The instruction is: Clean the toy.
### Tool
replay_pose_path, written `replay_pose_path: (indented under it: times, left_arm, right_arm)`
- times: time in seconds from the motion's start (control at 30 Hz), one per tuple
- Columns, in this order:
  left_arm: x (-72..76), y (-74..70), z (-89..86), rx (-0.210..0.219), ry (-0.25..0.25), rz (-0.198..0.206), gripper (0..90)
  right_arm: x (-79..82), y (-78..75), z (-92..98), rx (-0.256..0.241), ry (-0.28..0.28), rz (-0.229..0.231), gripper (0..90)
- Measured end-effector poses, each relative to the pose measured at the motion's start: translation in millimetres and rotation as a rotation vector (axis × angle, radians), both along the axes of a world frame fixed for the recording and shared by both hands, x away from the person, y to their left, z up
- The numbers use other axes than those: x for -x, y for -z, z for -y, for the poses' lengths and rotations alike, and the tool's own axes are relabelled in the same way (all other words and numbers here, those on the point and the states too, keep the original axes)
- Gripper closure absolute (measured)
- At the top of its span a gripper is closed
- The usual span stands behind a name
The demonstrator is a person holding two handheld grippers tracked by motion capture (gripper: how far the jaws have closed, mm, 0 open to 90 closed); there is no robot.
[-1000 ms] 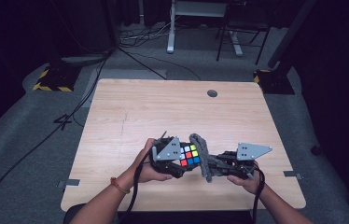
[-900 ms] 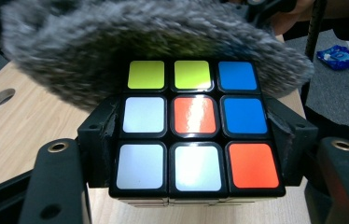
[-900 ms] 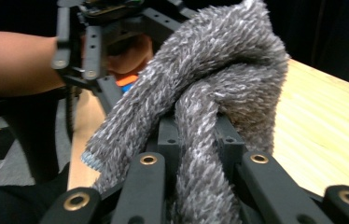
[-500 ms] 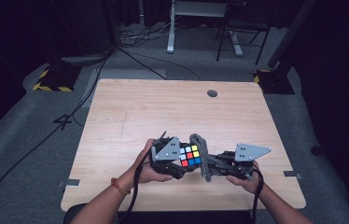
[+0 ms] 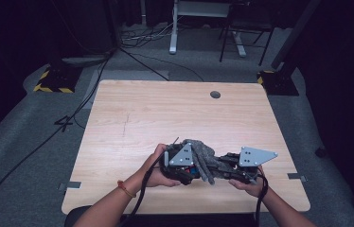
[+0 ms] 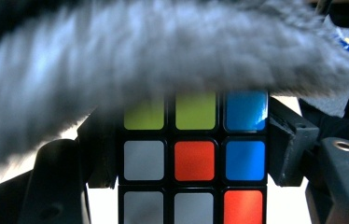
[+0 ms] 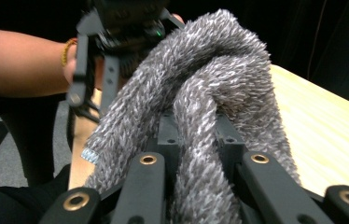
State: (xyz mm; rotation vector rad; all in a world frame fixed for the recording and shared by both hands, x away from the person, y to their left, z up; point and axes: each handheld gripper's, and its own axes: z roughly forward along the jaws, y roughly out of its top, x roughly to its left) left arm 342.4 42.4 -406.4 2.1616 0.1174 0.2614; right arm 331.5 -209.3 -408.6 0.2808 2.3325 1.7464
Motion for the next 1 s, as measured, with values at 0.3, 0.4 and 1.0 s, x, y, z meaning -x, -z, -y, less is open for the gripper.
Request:
replay_pose_path:
  times: [0.3, 0.4, 1.0]
  left_arm:
    - [0.1, -14.0, -17.7, 0.07, -0.026, 0.02, 33.0]
    - [-0.2, -18.2, -22.6, 0.097, -0.03, 0.021, 33.1]
    - [4.1, 4.6, 3.1, -0.065, -0.006, 0.032, 33.0]
  right_arm:
    - [-14.2, 18.2, 10.4, 0.084, 0.041, -0.065, 77.4]
    - [-18.0, 26.5, 10.2, 0.113, 0.042, -0.094, 77.4]
    - [-1.1, 6.7, 0.3, 0.061, -0.025, -0.024, 77.1]
